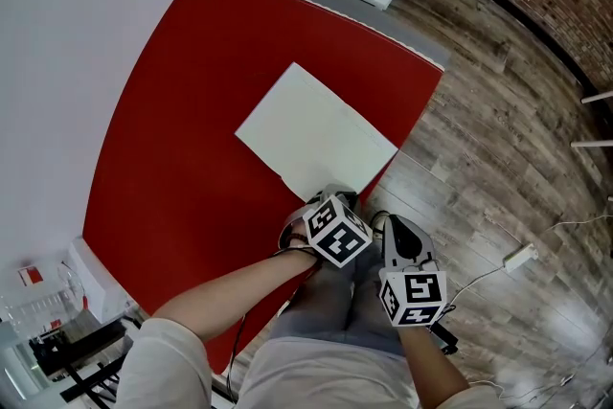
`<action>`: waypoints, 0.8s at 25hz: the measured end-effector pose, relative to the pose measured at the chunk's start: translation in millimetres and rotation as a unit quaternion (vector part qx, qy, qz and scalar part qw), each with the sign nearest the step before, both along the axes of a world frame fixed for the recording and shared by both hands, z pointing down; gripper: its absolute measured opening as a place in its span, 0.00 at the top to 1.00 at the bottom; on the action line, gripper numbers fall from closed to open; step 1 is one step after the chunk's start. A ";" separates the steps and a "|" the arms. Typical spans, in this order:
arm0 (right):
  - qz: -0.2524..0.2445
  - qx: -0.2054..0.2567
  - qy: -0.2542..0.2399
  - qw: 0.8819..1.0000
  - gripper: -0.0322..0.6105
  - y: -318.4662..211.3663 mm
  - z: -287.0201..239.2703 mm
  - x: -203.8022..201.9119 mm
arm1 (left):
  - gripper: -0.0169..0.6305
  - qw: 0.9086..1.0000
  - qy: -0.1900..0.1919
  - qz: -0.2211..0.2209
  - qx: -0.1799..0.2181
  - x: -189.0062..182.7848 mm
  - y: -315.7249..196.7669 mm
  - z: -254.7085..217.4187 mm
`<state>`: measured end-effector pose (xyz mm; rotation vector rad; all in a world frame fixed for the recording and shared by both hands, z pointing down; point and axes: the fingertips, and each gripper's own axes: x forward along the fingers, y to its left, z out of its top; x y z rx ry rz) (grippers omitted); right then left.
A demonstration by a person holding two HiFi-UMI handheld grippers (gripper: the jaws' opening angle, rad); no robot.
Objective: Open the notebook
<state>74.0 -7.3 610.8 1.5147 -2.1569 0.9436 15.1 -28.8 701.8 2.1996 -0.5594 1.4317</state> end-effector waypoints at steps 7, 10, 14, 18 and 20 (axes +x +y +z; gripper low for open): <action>0.000 0.002 0.003 1.000 0.94 2.6 -2.4 2.4 | 0.89 1.000 0.005 0.008 -0.010 4.7 6.4 -0.2; -0.001 0.002 0.003 1.000 0.94 3.0 -2.5 3.1 | 0.83 1.000 0.015 -0.001 -0.022 8.2 9.3 -0.8; -0.009 0.005 0.006 1.000 0.94 2.9 -8.3 3.6 | 0.83 0.997 0.050 -0.047 -0.023 11.6 5.2 -13.3; -0.029 0.013 0.012 0.999 0.94 5.0 -31.2 8.9 | 0.84 0.983 0.129 -0.130 -0.005 13.8 0.5 -63.4; -0.042 0.020 0.019 0.999 0.94 5.7 -49.0 12.0 | 0.91 0.969 0.166 -0.183 0.028 4.1 -5.7 -98.7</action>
